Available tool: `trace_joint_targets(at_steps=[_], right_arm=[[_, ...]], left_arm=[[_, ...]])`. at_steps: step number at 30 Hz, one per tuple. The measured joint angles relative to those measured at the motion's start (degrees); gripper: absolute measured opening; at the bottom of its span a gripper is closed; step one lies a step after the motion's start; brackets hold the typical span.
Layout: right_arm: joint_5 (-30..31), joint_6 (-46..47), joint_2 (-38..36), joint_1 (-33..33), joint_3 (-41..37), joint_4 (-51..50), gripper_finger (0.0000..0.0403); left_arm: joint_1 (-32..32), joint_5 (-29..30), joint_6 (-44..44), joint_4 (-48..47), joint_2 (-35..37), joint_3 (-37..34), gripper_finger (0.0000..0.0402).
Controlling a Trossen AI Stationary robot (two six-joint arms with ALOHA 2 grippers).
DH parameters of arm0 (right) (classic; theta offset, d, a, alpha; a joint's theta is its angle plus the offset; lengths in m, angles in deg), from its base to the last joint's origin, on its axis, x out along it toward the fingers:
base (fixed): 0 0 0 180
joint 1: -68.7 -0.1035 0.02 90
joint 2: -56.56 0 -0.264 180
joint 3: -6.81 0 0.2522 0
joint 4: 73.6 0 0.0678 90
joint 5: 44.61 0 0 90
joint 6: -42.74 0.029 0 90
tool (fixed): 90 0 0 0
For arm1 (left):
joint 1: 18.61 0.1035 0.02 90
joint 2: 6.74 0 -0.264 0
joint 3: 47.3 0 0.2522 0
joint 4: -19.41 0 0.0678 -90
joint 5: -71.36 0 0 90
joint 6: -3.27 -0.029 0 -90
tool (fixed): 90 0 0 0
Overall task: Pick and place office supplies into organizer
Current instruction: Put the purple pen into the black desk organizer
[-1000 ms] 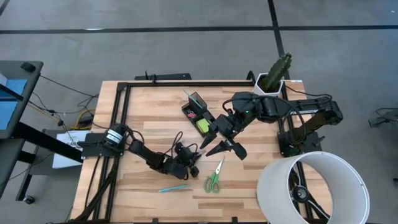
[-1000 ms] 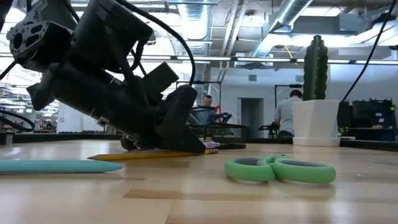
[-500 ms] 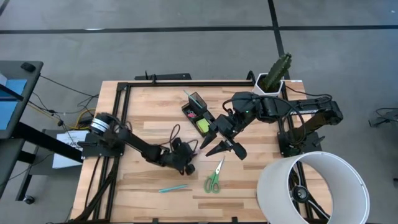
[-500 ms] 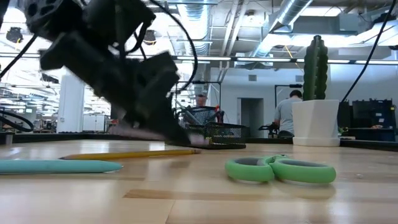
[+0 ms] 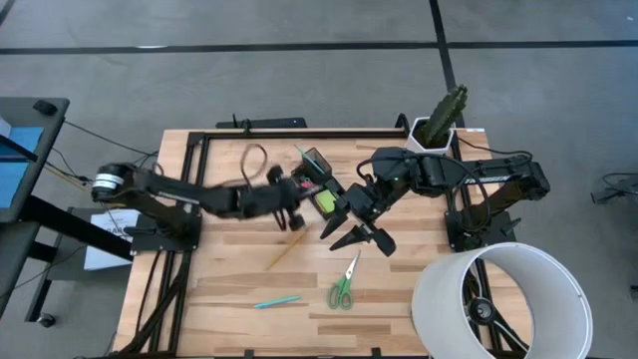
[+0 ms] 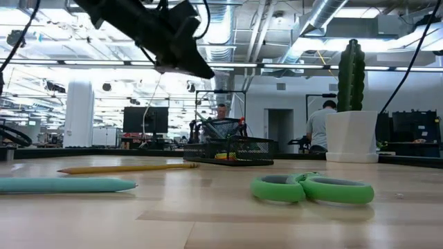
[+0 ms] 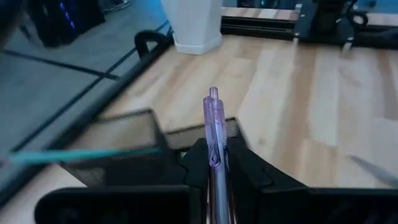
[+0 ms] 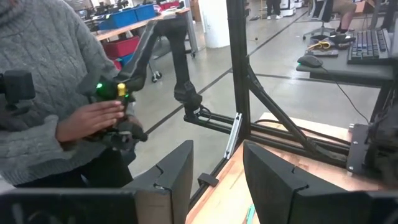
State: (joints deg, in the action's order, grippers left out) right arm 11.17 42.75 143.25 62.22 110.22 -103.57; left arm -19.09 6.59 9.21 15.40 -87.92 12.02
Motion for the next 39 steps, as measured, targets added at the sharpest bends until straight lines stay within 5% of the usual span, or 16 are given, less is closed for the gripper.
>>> trace_joint_targets(at_steps=[5,10,21,30,39], right_arm=[[0.0,0.0,0.0,0.0,0.0,0.0,0.0134],[0.0,0.0,0.0,0.0,0.0,0.0,0.0133],[0.0,1.0,0.0,0.0,0.0,0.0,0.0134],[0.0,8.0,0.0,0.0,0.0,0.0,0.0133],[0.0,8.0,0.0,0.0,0.0,0.0,0.0133]], left_arm=[[9.1,-6.5,-3.2,0.7,2.4,0.0,0.0022],[16.0,-10.5,-2.2,14.5,0.9,0.0,0.0022],[27.2,-45.5,-1.6,49.2,-17.2,0.1,0.0022],[33.9,-56.5,14.1,77.6,-28.3,1.2,0.0022],[33.7,-59.7,19.7,76.1,-28.8,7.0,0.0022]])
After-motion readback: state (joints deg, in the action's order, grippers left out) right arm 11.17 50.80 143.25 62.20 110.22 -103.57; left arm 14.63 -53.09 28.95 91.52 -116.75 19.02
